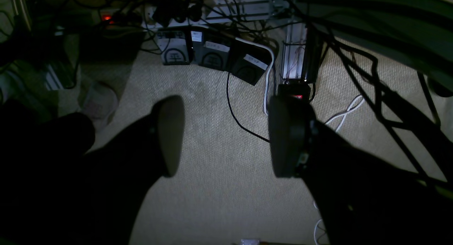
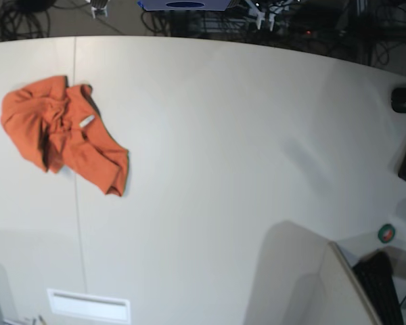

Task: Layout the t-shirt on the table in an organized manner, then fold the t-shirt properly

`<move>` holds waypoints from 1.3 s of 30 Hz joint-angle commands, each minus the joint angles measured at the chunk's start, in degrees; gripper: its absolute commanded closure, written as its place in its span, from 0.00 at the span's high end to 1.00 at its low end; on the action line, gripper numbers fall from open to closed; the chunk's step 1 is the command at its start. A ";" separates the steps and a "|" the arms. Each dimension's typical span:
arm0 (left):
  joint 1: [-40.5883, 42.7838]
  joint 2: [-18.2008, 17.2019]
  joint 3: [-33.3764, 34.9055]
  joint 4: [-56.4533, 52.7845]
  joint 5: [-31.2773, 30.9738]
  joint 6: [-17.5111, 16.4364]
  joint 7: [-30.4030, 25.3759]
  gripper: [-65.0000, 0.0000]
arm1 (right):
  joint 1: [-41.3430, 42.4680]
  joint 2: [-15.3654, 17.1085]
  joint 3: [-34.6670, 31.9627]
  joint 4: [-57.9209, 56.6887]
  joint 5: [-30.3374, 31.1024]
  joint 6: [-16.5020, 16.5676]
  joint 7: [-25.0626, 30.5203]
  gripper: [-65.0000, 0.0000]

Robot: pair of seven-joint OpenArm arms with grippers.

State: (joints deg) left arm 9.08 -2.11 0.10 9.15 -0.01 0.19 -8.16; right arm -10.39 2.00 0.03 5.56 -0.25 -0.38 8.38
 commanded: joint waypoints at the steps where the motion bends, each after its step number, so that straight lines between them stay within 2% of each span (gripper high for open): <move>1: 0.46 -0.04 0.12 0.04 0.23 0.21 -0.23 0.53 | -0.46 0.24 0.10 0.02 -0.06 -0.01 0.10 0.00; 2: 0.54 -0.04 0.12 0.04 0.32 0.21 -0.23 0.46 | -0.46 0.24 0.19 0.02 -0.06 -0.01 0.10 0.00; 3: 0.63 -0.04 0.12 0.04 0.32 0.21 -0.23 0.33 | -0.46 0.24 0.19 0.02 -0.06 -0.01 0.19 0.00; 5: 0.72 -0.04 0.12 0.04 0.32 0.21 -0.14 0.00 | -0.46 0.33 0.19 0.02 -0.06 -0.01 0.19 0.00; 13: 2.30 -1.01 -0.23 0.66 -0.21 0.21 -0.67 0.00 | -2.22 0.59 0.19 0.90 -0.06 -0.01 0.19 0.00; 19: 6.00 -2.33 0.12 5.93 0.32 0.12 -0.76 0.00 | -10.05 0.59 0.10 12.42 -0.14 -0.01 0.10 0.00; 24: 11.62 -3.39 0.21 12.79 0.32 0.12 -0.94 0.00 | -15.23 0.59 0.19 17.43 -0.14 -0.01 0.10 0.00; 27: 17.25 -4.53 0.21 18.33 0.32 0.12 -6.65 0.00 | -19.01 0.59 0.19 19.98 -0.06 -0.01 0.19 0.00; 31: 21.91 -6.02 0.21 19.91 0.32 0.12 -14.91 0.00 | -24.11 0.59 0.27 25.60 -0.06 -0.01 -0.07 0.00; 35: 25.51 -6.73 0.21 20.17 0.32 0.12 -17.81 0.00 | -29.56 0.42 0.54 31.93 0.03 -0.19 -0.16 0.00; 39: 29.29 -8.31 0.21 22.90 0.32 0.12 -20.72 0.00 | -33.52 0.15 7.40 38.00 1.70 -0.19 -2.62 0.00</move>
State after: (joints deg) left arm 36.75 -9.65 0.43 32.25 0.34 0.01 -28.32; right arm -42.22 1.58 7.31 43.64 1.65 -0.21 5.30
